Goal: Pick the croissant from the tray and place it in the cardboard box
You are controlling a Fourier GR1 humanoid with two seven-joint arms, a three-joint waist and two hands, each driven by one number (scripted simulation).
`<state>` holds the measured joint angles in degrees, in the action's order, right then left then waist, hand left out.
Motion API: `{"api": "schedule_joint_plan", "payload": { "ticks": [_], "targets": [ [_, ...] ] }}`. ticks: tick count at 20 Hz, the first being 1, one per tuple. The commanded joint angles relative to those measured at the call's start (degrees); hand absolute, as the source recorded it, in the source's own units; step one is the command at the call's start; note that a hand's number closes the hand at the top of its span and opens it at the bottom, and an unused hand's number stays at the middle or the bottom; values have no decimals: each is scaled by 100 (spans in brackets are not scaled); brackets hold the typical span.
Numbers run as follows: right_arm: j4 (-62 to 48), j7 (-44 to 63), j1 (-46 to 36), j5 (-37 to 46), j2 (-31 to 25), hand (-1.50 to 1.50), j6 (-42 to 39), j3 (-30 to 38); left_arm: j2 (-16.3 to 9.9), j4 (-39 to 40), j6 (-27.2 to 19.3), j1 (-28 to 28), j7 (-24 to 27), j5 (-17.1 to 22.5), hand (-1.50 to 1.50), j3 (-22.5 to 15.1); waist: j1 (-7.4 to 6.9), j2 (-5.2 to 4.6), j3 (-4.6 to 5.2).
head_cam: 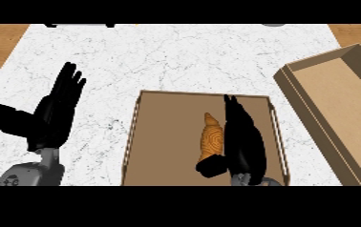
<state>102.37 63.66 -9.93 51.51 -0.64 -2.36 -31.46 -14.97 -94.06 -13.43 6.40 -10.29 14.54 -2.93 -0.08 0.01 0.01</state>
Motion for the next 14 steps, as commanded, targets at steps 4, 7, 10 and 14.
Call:
{"api": "schedule_joint_plan", "payload": {
  "ticks": [4,7,10,14],
  "targets": [
    [103,284,373,88,-2,-150,-82,128,-46,-264,216,-261,-67,14,0,200,6,7,-1],
    [-84,653,434,155,61,-150,449,-497,194,-72,135,-189,74,-163,0,50,5,6,0],
    [-3,526,36,-113,62,-150,-24,-15,358,123,134,-93,149,-312,0,37,9,3,0],
    [-343,-193,610,-19,-1,-150,239,45,133,-191,222,4,-252,-240,0,275,12,5,-2]
  ]
}}
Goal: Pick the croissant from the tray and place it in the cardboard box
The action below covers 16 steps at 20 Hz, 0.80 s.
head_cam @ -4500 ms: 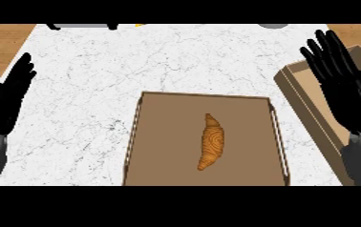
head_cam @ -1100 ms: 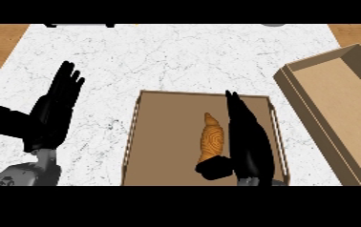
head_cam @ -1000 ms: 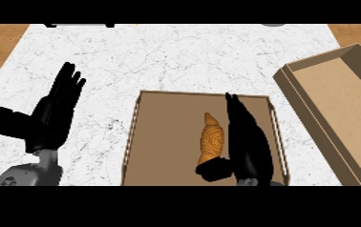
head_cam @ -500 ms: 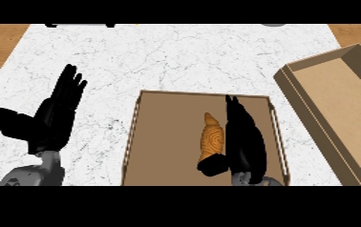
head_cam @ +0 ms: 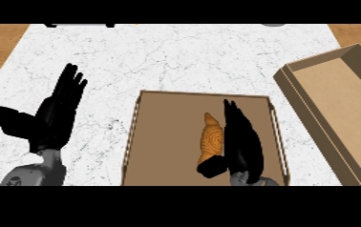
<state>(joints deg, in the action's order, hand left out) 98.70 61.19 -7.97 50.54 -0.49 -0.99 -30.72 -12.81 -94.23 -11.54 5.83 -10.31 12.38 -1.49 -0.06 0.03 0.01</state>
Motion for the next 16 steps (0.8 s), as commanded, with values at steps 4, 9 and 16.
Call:
{"api": "schedule_joint_plan", "payload": {
  "ticks": [4,9,16],
  "targets": [
    [-707,365,-298,-111,47,-150,518,-100,121,26,28,111,-155,-123,0,42,-9,-5,-2],
    [-598,262,-313,-243,47,-150,119,169,31,86,207,85,-48,-123,0,321,0,-3,-1],
    [-1110,212,-276,-145,48,-150,879,-309,378,-194,364,-465,203,-183,0,127,-15,-2,0]
  ]
}}
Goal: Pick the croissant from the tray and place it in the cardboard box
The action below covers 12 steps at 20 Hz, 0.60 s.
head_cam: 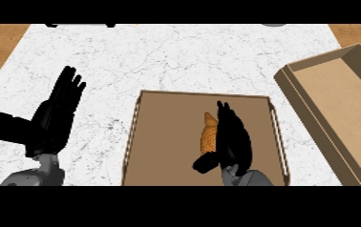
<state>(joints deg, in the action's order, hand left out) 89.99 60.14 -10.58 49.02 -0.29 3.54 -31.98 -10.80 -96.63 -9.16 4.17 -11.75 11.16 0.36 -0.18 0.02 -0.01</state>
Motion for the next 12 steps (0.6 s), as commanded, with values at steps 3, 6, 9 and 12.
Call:
{"api": "schedule_joint_plan", "payload": {
  "ticks": [3,6,9,12],
  "targets": [
    [121,-16,445,184,5,-150,56,57,-116,-137,175,42,-146,3,0,256,19,3,0],
    [-33,277,4,218,28,150,255,-236,209,322,14,378,-38,-203,0,131,16,-1,1],
    [-304,29,-150,445,28,150,-104,-267,271,-39,-121,162,-125,-423,0,-37,5,0,0],
    [-453,-4,-437,539,25,150,-250,-83,331,30,-132,176,-127,-424,0,4,1,-2,0]
  ]
}}
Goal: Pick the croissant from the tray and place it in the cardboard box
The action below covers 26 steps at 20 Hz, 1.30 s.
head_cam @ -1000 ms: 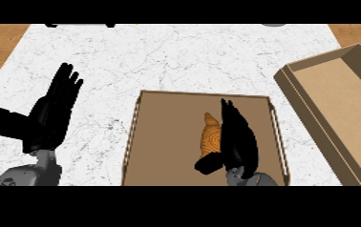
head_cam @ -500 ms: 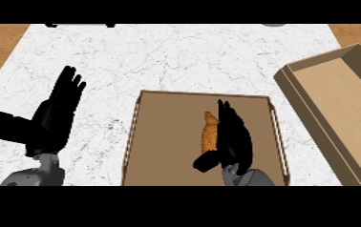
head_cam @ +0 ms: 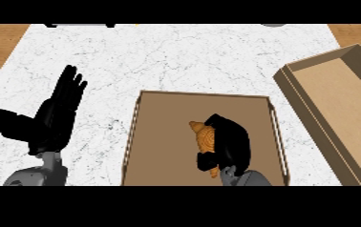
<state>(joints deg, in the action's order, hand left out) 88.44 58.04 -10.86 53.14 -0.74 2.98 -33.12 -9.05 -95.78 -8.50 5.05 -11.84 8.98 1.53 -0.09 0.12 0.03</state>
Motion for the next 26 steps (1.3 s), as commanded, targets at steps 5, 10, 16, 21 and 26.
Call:
{"api": "schedule_joint_plan", "payload": {
  "ticks": [5,10,16,21,26],
  "targets": [
    [-28,576,-540,637,71,150,-62,-296,-131,32,55,468,-451,57,0,245,-8,-10,-2],
    [442,-752,-3,1004,-287,150,-271,-1169,205,53,-121,256,-193,-206,0,-92,15,0,-5],
    [1777,-1710,10,899,-1163,150,-1002,-1928,95,145,29,49,83,-81,0,152,34,8,-2],
    [3018,-1266,1,1413,-1145,150,-1910,-2455,129,305,-4,199,-13,-159,0,115,54,7,0],
    [3730,-949,44,1514,-673,150,-1435,-1872,136,147,80,92,55,-133,0,86,53,0,-2]
  ]
}}
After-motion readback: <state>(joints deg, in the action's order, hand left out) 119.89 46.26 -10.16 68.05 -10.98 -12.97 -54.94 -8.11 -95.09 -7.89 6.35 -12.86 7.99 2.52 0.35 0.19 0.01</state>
